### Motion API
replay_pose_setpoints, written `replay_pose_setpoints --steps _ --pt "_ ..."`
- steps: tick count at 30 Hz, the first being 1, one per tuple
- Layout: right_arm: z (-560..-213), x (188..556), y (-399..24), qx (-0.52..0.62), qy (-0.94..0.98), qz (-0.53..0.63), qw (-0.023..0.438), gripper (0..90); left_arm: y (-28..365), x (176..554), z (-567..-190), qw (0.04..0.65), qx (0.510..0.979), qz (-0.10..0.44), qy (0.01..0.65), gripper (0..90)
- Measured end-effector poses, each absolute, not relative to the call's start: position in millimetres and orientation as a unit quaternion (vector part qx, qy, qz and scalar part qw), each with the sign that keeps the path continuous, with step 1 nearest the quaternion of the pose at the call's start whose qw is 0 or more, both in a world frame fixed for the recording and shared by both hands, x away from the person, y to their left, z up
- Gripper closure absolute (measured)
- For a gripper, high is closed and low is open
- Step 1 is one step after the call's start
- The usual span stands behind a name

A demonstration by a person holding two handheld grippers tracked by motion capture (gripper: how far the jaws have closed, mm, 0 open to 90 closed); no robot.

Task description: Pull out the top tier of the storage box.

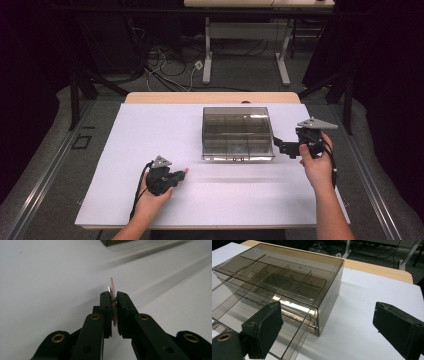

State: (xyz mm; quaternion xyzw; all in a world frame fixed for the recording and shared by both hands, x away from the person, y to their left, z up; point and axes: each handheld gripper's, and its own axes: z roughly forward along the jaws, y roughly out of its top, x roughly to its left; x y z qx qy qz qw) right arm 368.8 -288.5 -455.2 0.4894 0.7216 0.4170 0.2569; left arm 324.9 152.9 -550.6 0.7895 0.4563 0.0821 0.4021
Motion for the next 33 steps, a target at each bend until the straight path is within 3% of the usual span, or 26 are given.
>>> replay_pose_setpoints --steps 33 --pt "-455.9 368.6 -287.8 0.49 0.718 0.419 0.261 9.4 172.6 323.5 -529.8 0.444 0.751 0.112 0.476 83.9"
